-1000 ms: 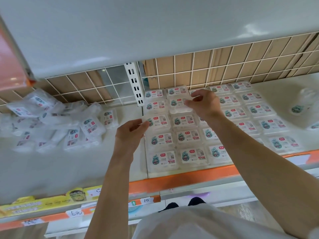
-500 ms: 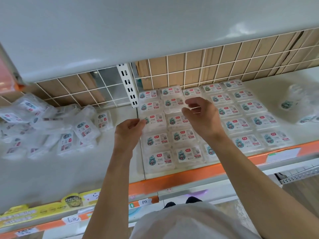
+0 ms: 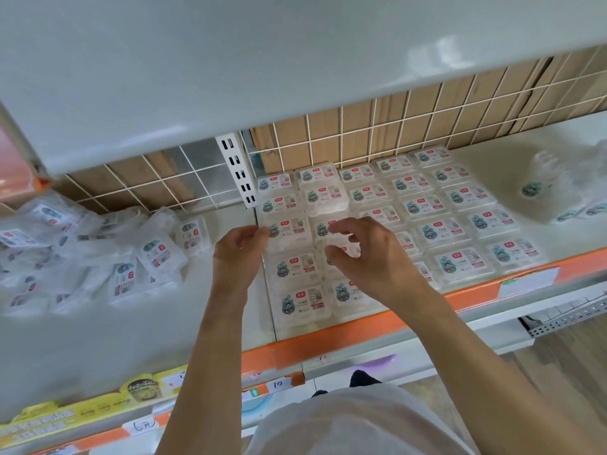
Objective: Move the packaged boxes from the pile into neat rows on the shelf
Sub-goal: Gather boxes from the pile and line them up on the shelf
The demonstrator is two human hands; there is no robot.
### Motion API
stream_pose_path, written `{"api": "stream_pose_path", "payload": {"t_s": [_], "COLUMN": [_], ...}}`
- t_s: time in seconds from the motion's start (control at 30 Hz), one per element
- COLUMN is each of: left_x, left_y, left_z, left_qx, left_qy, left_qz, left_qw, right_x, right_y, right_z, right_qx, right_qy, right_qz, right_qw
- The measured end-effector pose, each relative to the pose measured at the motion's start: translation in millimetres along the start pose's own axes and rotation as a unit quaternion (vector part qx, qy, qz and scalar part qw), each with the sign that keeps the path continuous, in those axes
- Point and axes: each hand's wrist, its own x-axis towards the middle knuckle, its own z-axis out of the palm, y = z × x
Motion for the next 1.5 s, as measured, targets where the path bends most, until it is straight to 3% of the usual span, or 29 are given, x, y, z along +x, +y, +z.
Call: {"api": "stream_pose_path", "payload": {"t_s": [0.23,0.63,1.07,1.33,1.5], "left_x": [-26,-101,-118,-71,-28], "left_y": [-6,-37,-70,-87,-94], "left_z": [-20,-67,-133,-189,-208], "left_qx": [0.043,0.208,0.216,0.242,0.278], "left_qy": [0.033,0.087,0.159,0.114,0.075], "left_qz": [0.026,0.03,0.009,0.061,0.151], "left_qw": [0.998,0.974,0.963,0.962,0.946], "right_x": [-11,-31,-36,-32,-26], "right_y": [-7,-34,-90,-127,-148], "right_z": [-6,-3,64,134,173], "right_qx": [-0.059,-0.101,-0.147,-0.14,-0.117], "right_qy": [-0.039,-0.165,-0.273,-0.25,-0.169], "right_qz": [-0.03,-0.121,-0.203,-0.162,-0.12], "right_qw": [0.997,0.974,0.929,0.944,0.971]}}
